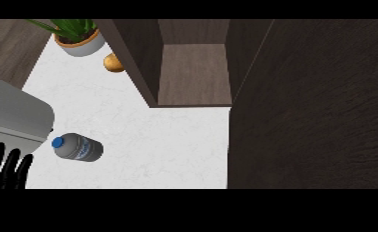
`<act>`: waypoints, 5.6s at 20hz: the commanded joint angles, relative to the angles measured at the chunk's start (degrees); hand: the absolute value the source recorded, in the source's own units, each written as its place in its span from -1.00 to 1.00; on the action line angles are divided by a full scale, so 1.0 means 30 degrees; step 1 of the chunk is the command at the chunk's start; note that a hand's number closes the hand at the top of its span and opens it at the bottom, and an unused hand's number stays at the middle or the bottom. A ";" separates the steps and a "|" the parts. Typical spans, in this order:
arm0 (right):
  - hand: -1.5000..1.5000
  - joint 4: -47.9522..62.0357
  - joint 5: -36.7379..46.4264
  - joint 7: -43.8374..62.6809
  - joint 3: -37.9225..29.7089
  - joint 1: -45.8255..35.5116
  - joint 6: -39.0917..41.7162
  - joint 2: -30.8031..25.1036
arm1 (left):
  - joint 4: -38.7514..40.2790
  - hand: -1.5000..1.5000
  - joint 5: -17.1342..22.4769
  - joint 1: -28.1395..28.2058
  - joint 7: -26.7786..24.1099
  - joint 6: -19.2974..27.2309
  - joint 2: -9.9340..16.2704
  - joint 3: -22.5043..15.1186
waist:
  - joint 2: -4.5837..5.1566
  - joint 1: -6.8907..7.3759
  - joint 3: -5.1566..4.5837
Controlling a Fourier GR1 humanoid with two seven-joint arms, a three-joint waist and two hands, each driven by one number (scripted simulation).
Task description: Pick up the bottled water, place it into the cabinet and close the cabinet
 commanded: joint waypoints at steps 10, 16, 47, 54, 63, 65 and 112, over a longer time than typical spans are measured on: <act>-1.00 -0.3676 -0.3427 0.0272 -0.0338 0.2779 0.1247 0.0053 | 0.7683 -1.00 0.2336 -0.3328 -0.3947 -0.2571 0.0575 0.4205 | 0.0050 -0.0259 0.0006; -1.00 -0.3798 -0.4112 -0.0065 -0.0674 0.3395 0.1394 -0.0039 | 1.1491 -1.00 0.2465 -0.4500 -0.5792 -0.3258 0.0574 0.5312 | 0.0068 -0.0237 0.0001; -1.00 -0.4300 -0.5208 -0.2304 -0.1225 0.6281 0.2551 -0.0899 | 2.8378 -1.00 0.4012 -1.0507 -1.4491 -0.8991 -0.0114 0.8220 | 0.0124 -0.0192 -0.0045; -1.00 -0.3309 -0.5816 -0.3520 -0.2368 0.6530 0.3270 -0.1495 | 3.1048 1.00 0.4430 -1.2552 -1.5993 -1.0102 -0.0601 0.8655 | 0.0117 -0.0196 -0.0018; -1.00 -0.3780 -0.5608 -0.3283 -0.2318 0.6745 0.2734 -0.1610 | 3.3535 1.00 0.4971 -1.3898 -1.7461 -1.2789 0.0249 0.9213 | 0.0152 -0.0081 -0.0017; -1.00 -0.3566 -0.5650 -0.4332 -0.2924 0.7624 0.3701 -0.1654 | 3.3722 1.00 0.5278 -1.4642 -1.6767 -1.3324 0.0516 0.9267 | 0.0110 -0.0237 -0.0010; -1.00 -0.2266 -0.7179 -0.5187 -0.3952 0.6838 0.2902 -0.3257 | 2.6708 1.00 0.4065 -2.3031 -0.8233 0.3772 -0.3395 -0.1576 | 0.0223 -0.0446 0.0000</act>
